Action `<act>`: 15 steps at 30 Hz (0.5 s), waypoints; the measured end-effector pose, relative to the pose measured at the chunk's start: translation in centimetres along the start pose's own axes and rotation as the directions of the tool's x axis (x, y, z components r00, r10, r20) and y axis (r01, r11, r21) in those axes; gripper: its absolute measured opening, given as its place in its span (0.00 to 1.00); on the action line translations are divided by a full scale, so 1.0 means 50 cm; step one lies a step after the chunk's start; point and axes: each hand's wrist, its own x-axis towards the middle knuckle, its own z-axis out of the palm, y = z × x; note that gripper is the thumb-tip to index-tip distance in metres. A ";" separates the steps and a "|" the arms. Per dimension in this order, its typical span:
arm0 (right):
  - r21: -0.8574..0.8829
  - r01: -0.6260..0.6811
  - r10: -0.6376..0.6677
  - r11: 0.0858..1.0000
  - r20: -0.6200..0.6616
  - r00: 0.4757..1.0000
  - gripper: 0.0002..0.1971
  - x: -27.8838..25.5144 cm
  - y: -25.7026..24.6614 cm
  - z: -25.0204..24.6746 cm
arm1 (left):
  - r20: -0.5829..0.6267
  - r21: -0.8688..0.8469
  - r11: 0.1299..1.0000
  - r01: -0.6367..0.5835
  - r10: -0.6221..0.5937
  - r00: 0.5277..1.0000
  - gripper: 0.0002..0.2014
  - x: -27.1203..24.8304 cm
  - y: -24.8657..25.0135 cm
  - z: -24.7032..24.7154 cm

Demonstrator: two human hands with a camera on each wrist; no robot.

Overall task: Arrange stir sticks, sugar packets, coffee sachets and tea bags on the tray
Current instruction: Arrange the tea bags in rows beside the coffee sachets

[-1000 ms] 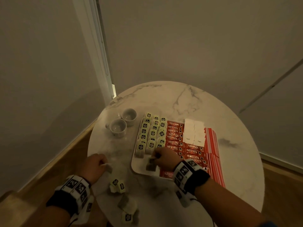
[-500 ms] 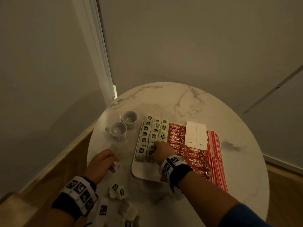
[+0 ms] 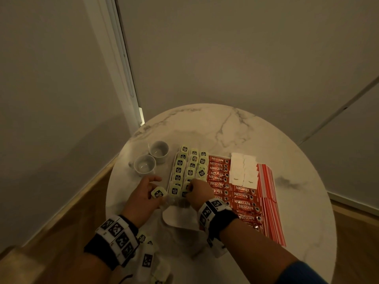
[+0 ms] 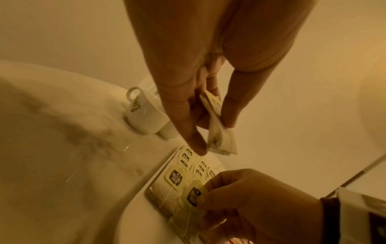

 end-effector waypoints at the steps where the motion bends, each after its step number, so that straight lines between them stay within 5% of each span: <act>1: 0.006 0.001 -0.001 1.000 -0.004 1.000 0.10 0.000 -0.002 0.000 | -0.004 -0.007 1.000 -0.011 0.011 1.000 0.24 0.002 0.000 0.002; 6: 0.049 0.036 -0.032 0.998 -0.087 0.996 0.08 -0.013 -0.009 -0.021 | -0.010 0.109 0.988 -0.110 0.112 0.994 0.28 0.005 0.010 0.018; 8: 0.203 0.108 -0.090 0.973 -0.098 0.991 0.06 -0.031 -0.017 -0.045 | 0.010 0.141 0.978 -0.157 0.157 0.987 0.32 0.004 0.020 0.022; 11: 0.556 0.112 -0.193 0.823 0.088 0.977 0.08 -0.072 -0.040 -0.088 | 0.076 0.135 0.967 -0.218 0.209 0.975 0.37 0.001 0.036 0.030; 15: 0.502 0.208 -0.300 0.840 0.108 0.948 0.08 -0.097 -0.040 -0.101 | 0.174 0.166 0.953 -0.253 0.224 0.959 0.40 -0.002 0.049 0.046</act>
